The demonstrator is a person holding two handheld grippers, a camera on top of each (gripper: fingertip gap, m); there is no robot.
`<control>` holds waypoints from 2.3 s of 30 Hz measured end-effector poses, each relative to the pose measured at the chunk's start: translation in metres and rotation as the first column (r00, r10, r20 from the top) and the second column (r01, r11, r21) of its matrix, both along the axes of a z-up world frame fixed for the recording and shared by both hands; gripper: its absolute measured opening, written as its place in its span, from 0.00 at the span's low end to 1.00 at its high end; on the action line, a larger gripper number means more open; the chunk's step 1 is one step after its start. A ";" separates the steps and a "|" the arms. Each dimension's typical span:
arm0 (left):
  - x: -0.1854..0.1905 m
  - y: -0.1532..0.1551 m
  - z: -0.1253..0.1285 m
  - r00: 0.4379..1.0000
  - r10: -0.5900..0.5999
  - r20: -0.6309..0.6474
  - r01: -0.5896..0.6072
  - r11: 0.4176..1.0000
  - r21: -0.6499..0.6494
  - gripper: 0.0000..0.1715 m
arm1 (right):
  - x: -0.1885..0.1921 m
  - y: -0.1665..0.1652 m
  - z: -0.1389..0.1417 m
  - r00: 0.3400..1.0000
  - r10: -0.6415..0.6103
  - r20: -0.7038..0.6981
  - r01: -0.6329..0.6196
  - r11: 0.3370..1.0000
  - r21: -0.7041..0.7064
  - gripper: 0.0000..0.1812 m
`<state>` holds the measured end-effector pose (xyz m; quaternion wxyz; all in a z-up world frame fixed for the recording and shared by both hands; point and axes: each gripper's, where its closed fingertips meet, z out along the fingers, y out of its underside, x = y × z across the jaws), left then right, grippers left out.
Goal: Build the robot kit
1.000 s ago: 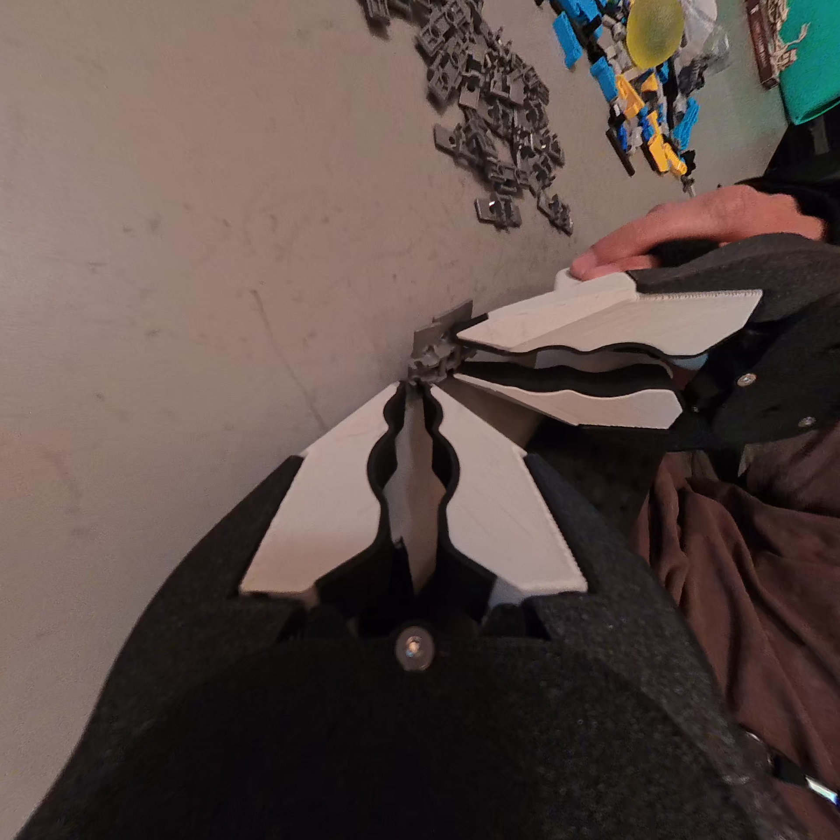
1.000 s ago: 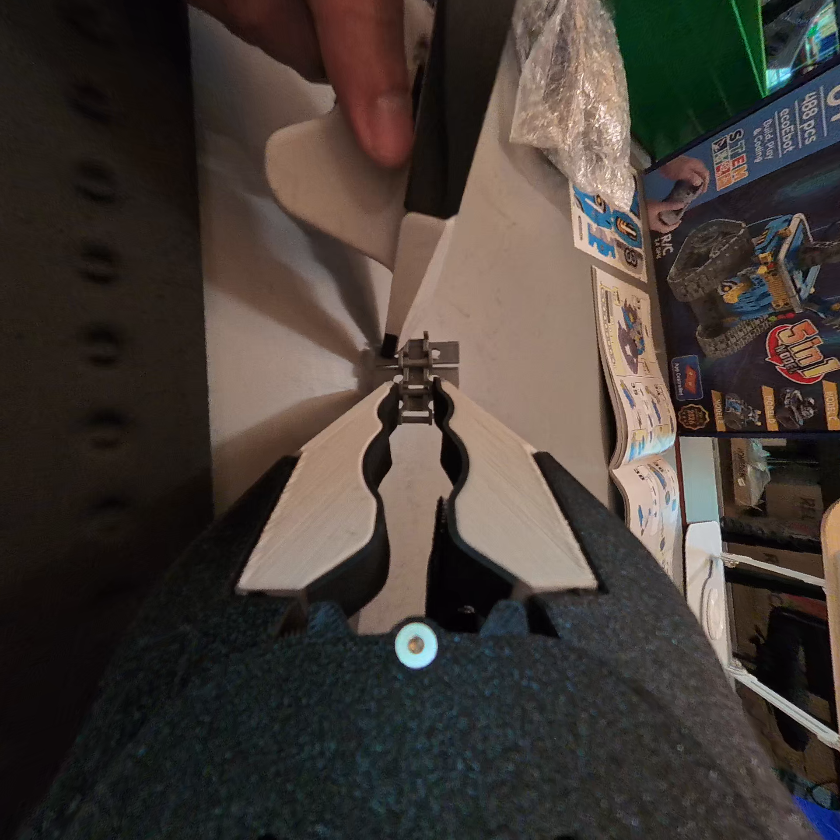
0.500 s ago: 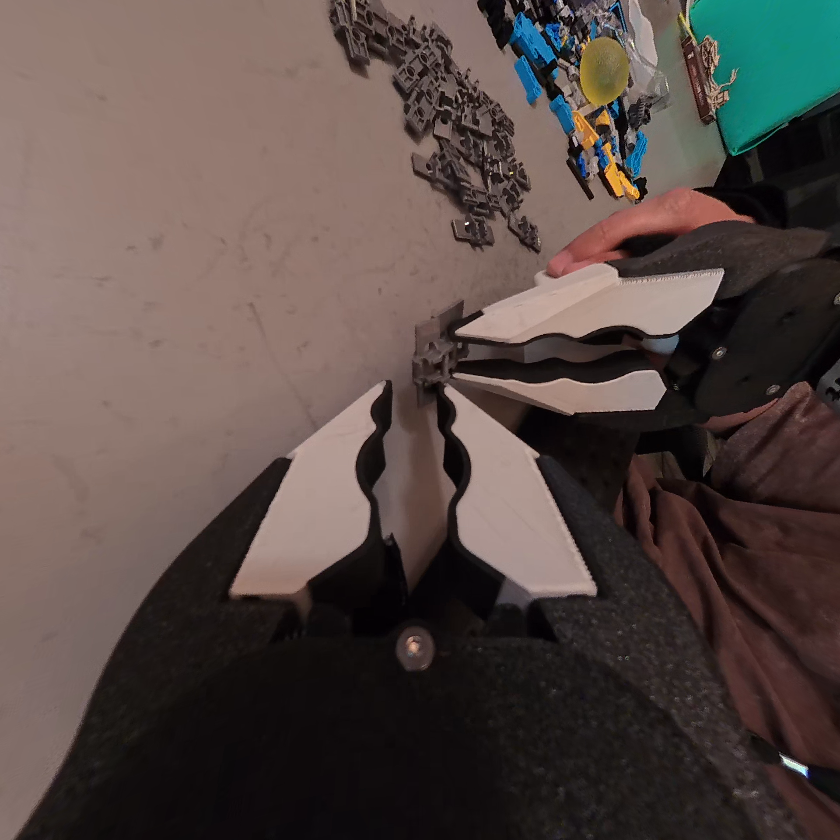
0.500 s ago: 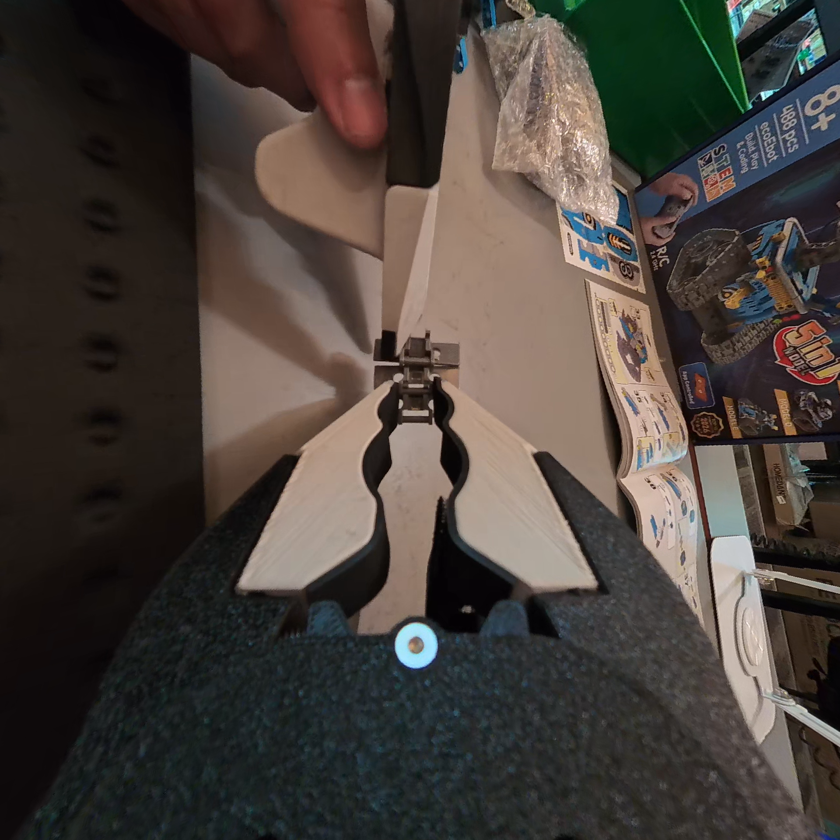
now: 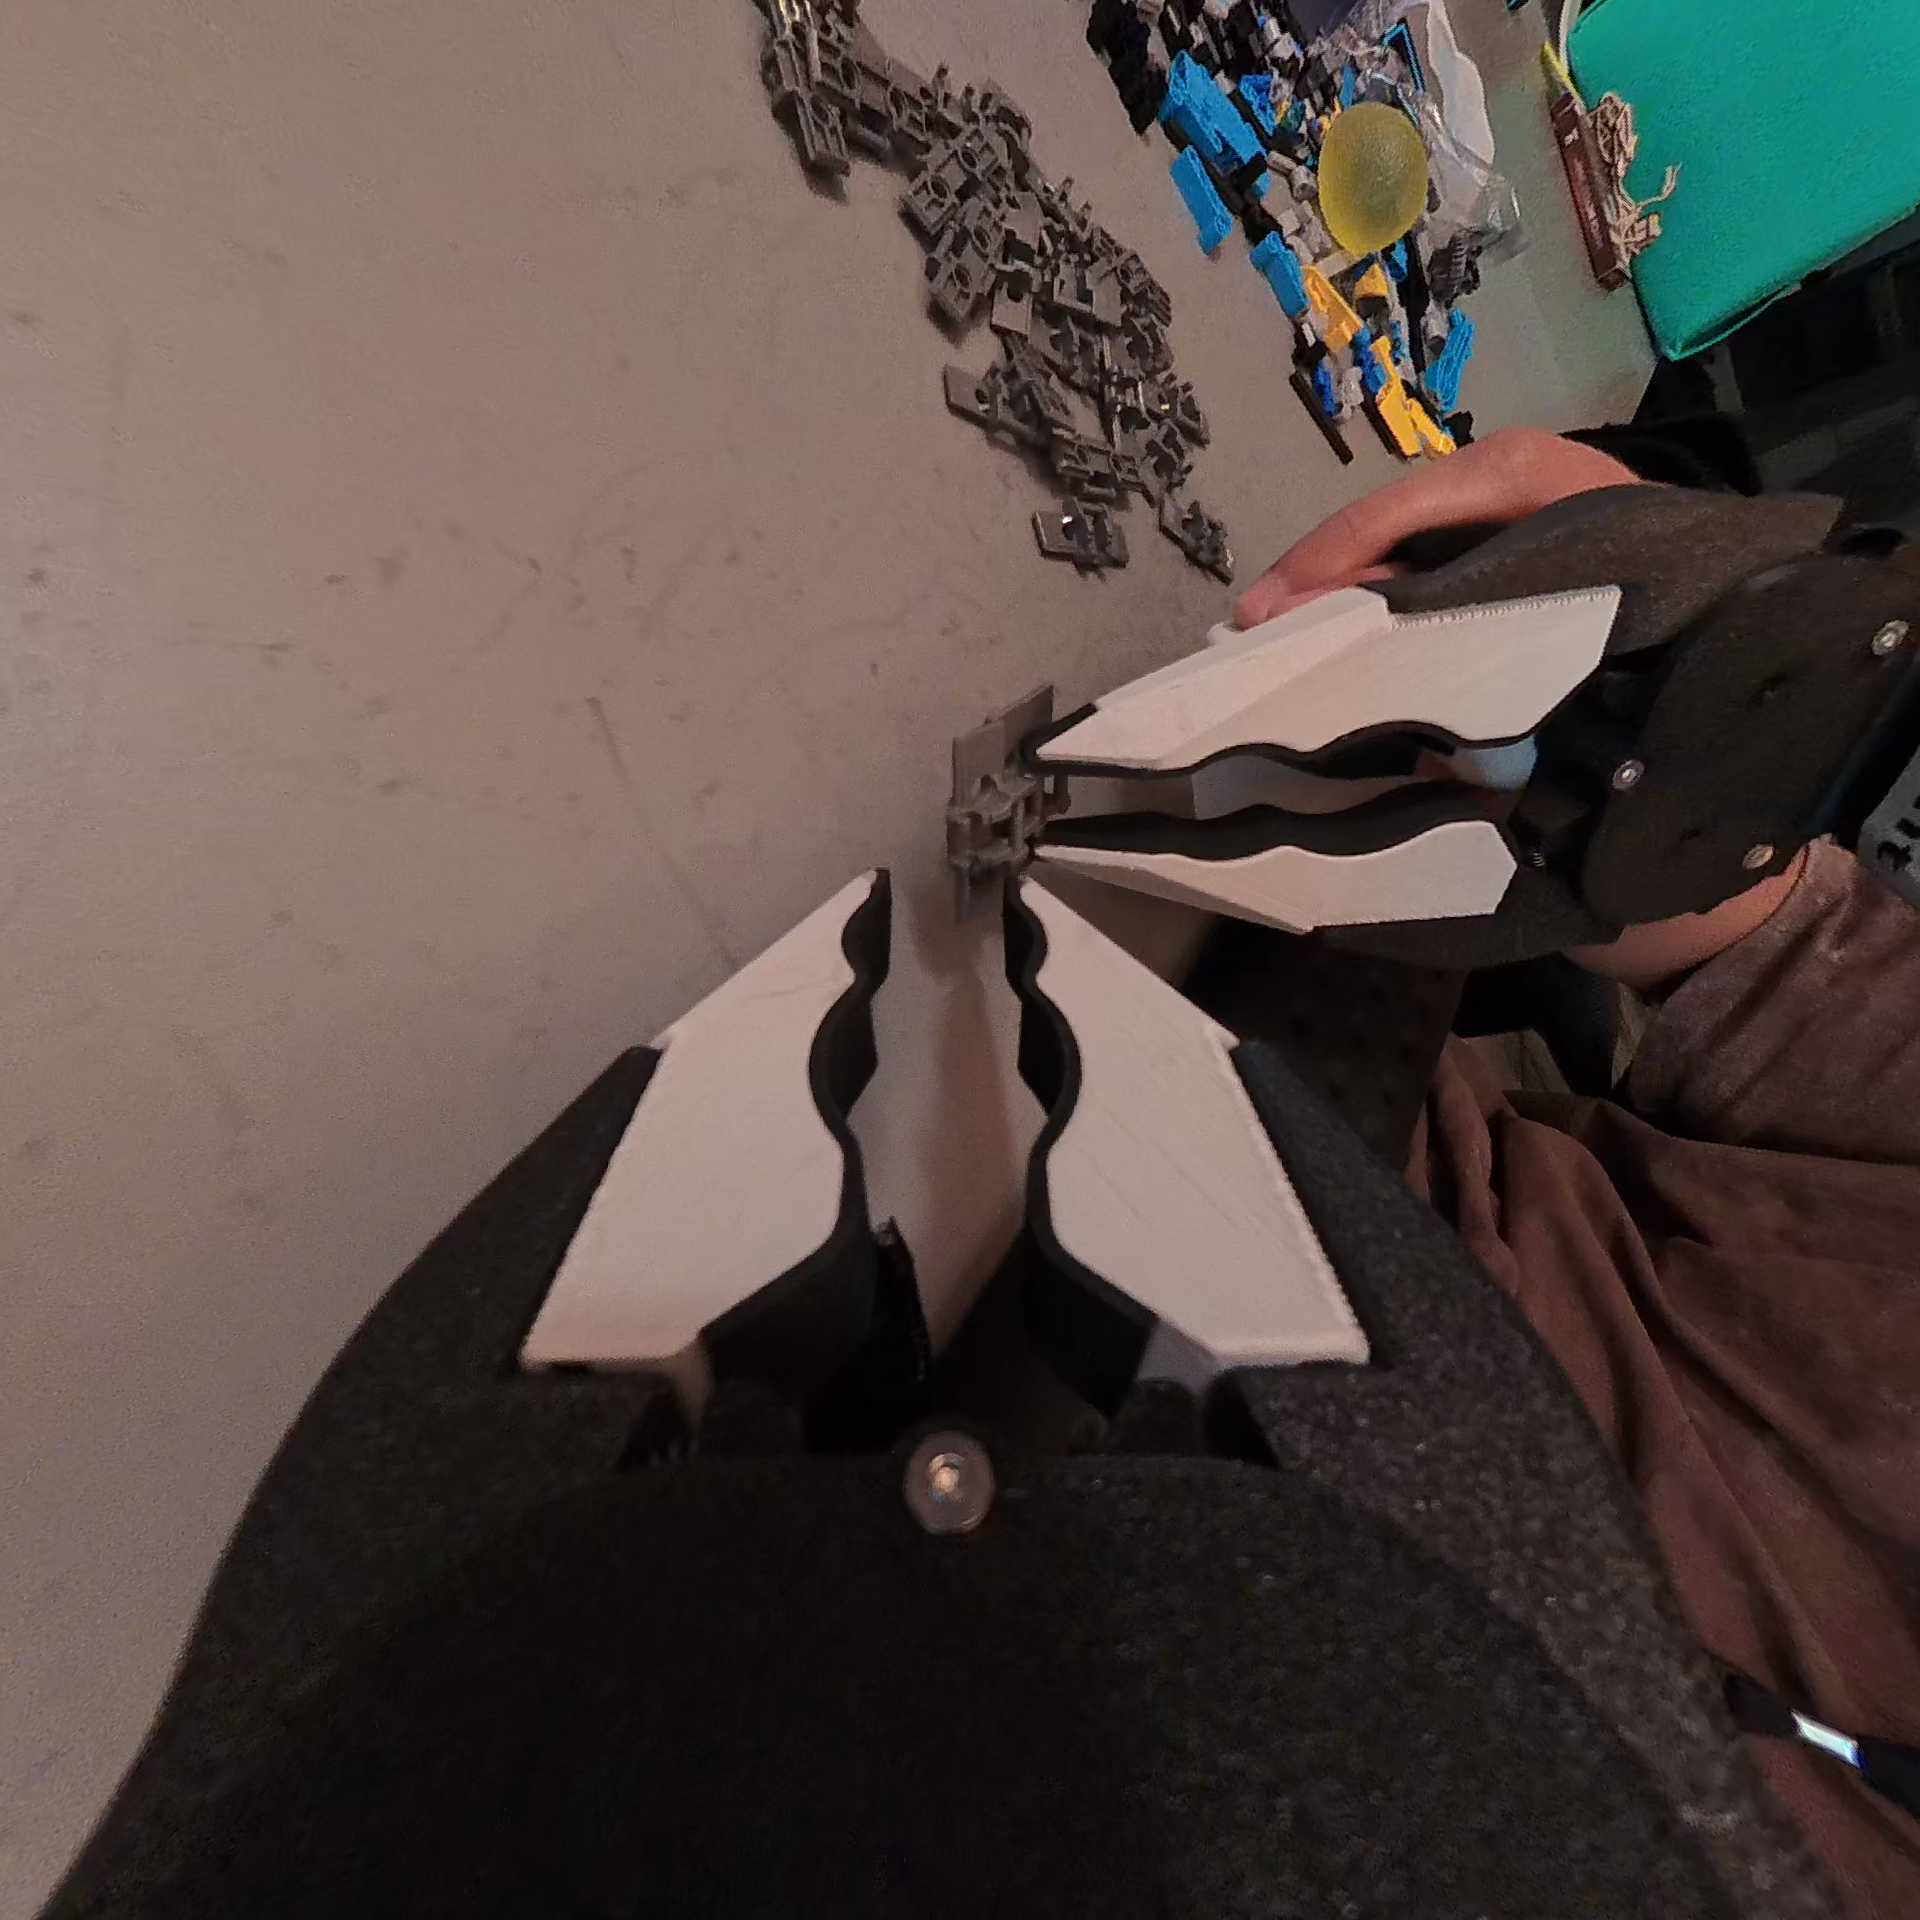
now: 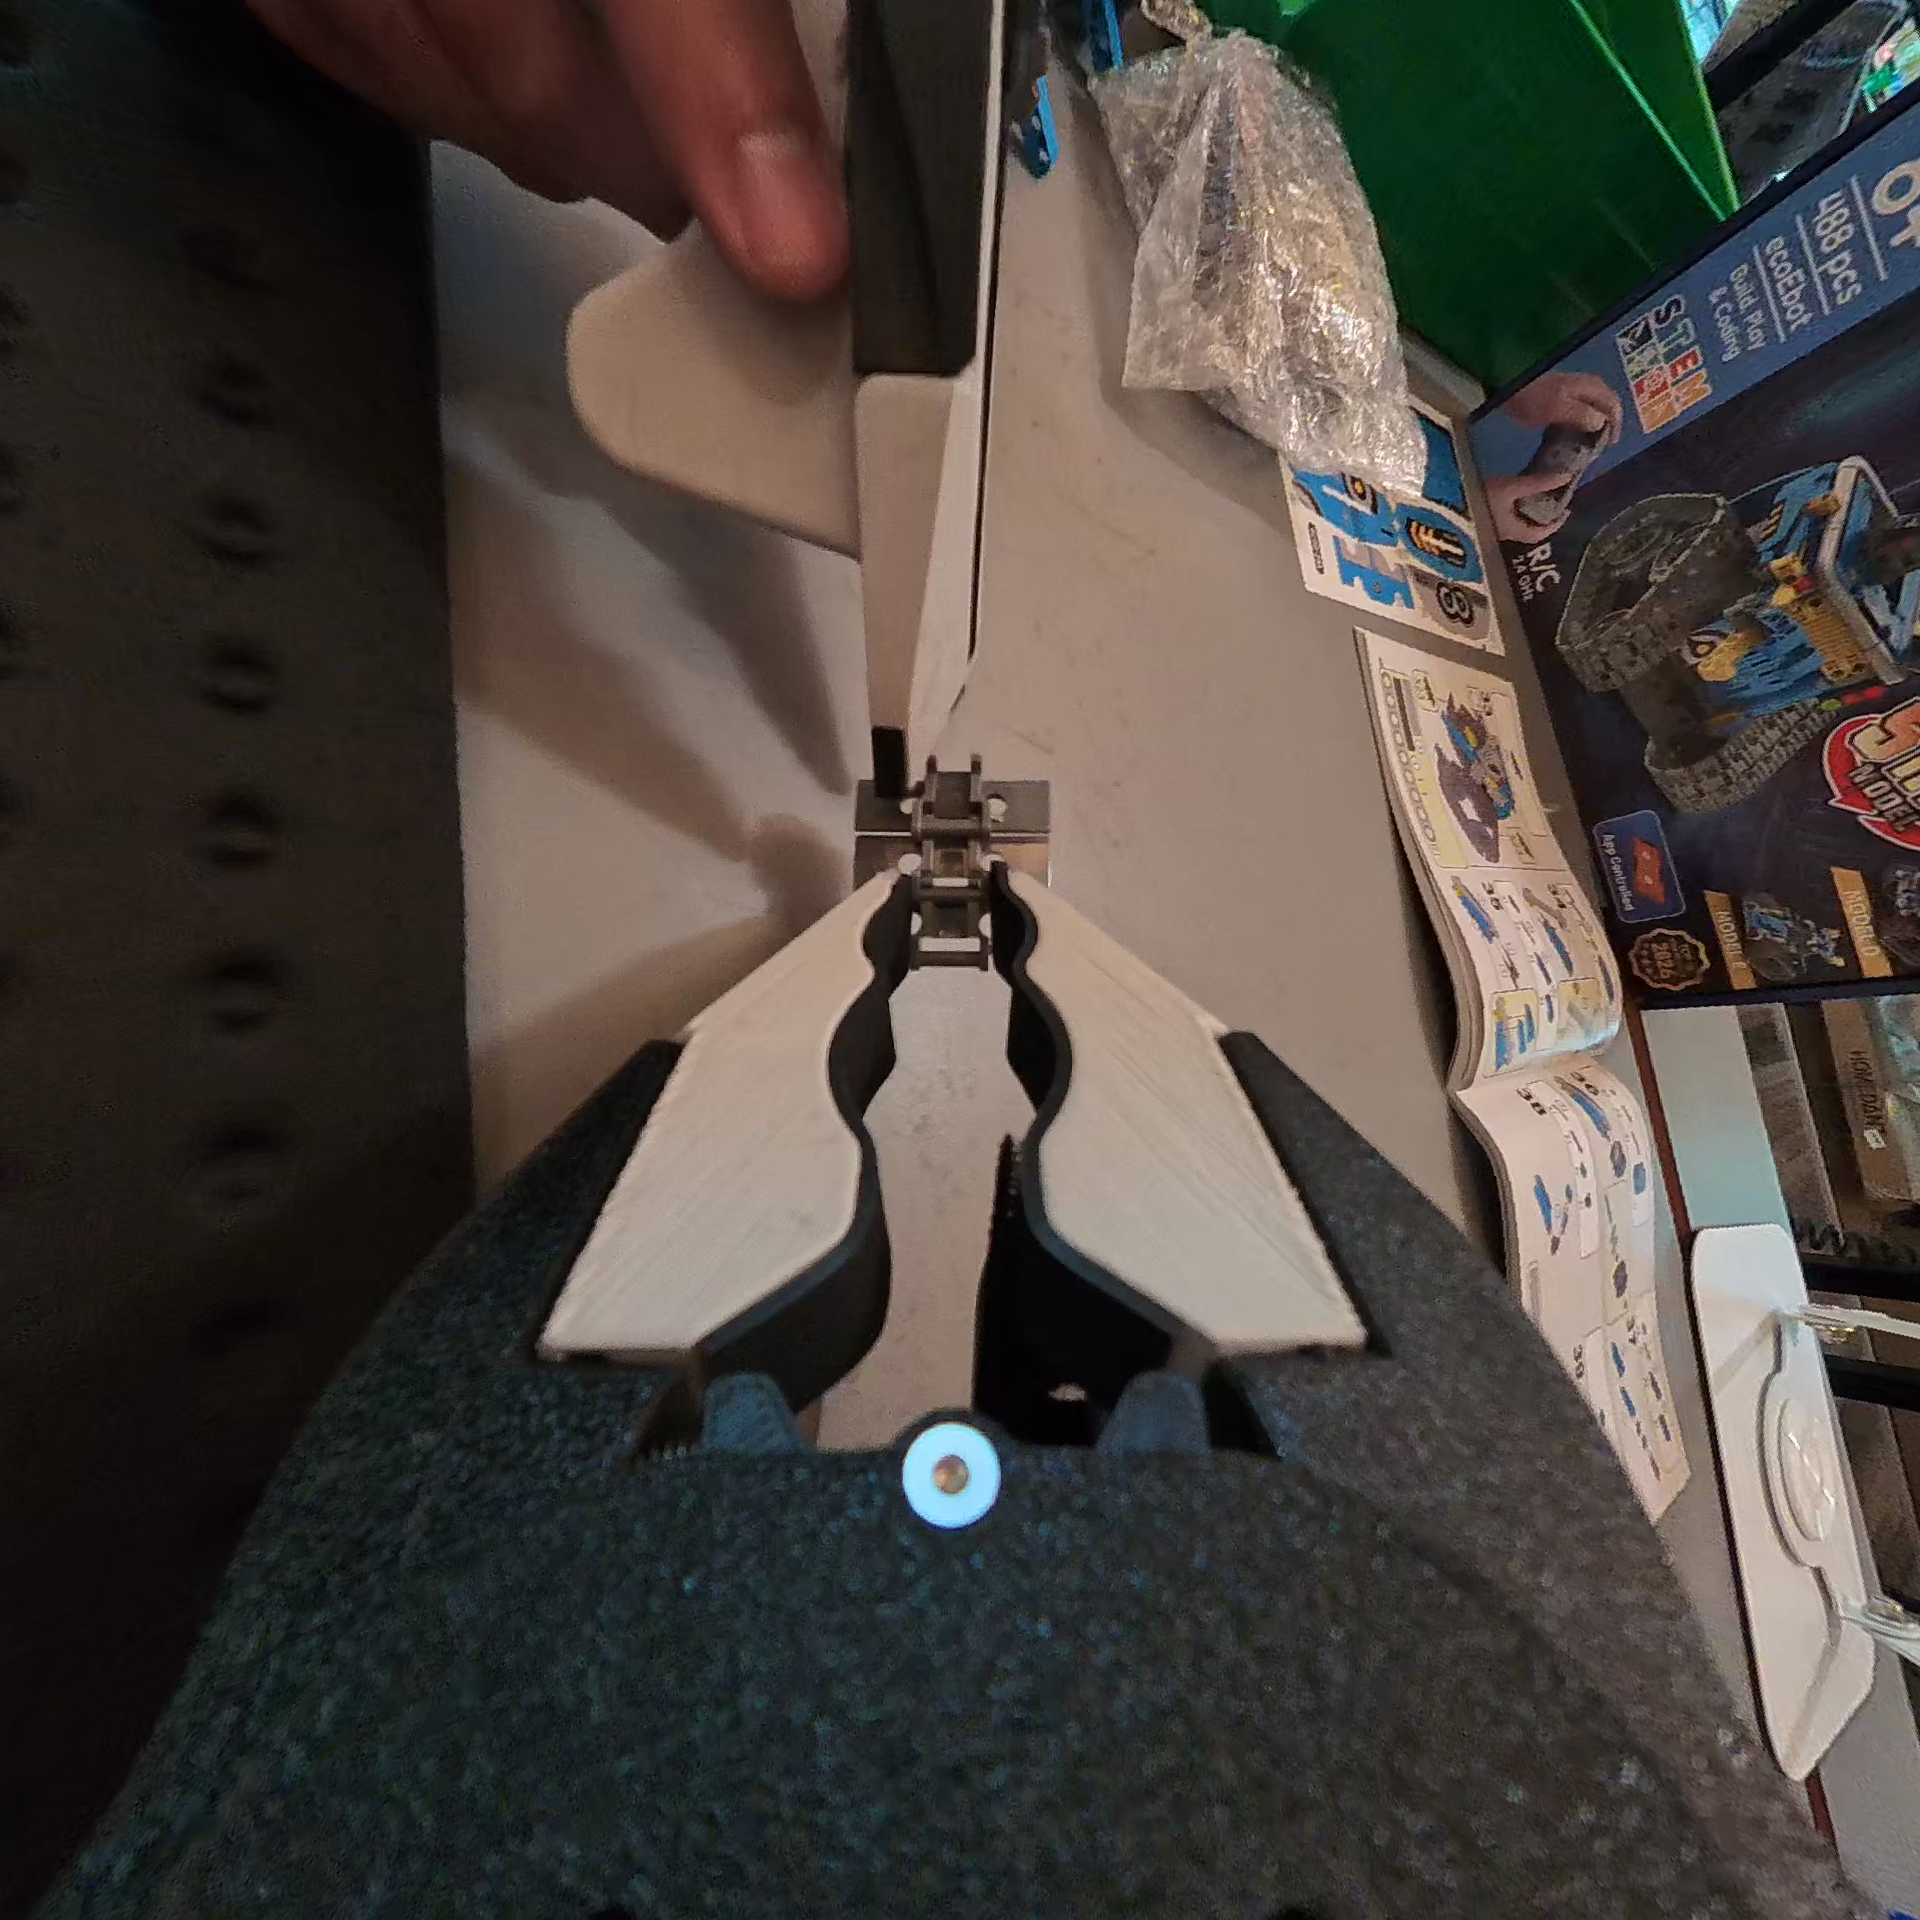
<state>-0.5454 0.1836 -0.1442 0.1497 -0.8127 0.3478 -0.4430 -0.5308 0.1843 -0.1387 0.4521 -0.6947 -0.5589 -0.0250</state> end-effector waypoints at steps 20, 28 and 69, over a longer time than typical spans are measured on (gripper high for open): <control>0.002 -0.017 0.043 0.946 -0.106 0.307 0.124 0.991 -0.042 0.05 | -0.017 -0.015 0.033 0.990 0.111 -0.085 -0.098 0.985 0.141 0.08; -0.001 -0.023 0.064 0.907 -0.150 0.393 0.151 0.988 0.027 0.04 | -0.020 -0.021 0.055 0.971 0.157 -0.180 -0.121 0.973 0.195 0.08; 0.024 -0.033 0.099 0.865 -0.254 0.432 0.079 0.921 0.382 0.04 | -0.005 -0.023 0.100 0.415 -0.176 -0.893 -0.499 0.776 -0.385 0.04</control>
